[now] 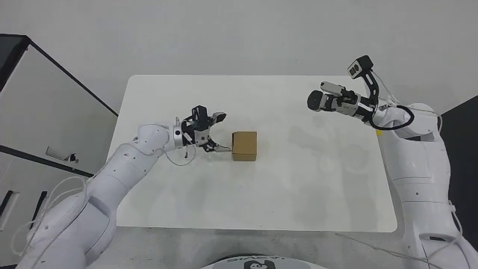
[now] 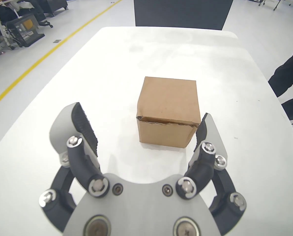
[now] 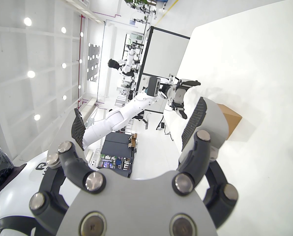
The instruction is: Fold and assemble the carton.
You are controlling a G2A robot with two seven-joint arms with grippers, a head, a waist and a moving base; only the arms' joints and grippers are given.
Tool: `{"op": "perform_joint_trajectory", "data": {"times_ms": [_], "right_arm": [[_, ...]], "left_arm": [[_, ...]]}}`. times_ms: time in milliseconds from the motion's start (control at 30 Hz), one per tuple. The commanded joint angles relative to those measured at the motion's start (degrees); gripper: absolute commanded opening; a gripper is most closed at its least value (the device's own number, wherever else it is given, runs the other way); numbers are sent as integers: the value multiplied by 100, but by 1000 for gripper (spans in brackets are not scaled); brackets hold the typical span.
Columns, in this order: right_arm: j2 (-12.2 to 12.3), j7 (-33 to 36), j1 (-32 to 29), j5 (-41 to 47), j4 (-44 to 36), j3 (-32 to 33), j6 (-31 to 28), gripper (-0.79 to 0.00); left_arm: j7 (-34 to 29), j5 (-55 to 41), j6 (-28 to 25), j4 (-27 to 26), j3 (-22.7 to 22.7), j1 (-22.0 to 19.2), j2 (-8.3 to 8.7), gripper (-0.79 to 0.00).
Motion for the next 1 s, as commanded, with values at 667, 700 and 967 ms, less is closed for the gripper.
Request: {"op": "perform_joint_trajectory", "data": {"times_ms": [667,700,967], "right_arm": [[0,0,0,0,0,0,0,0],[0,0,0,0,0,0,0,0],[0,0,0,0,0,0,0,0]], "left_arm": [[-747,-237,-911,-3474,-2622,1842,1630,0],[-799,-272,-963,-3622,-2776,1959,1685,0],[-1105,-467,-986,-4429,-3619,2783,1986,0]]}}
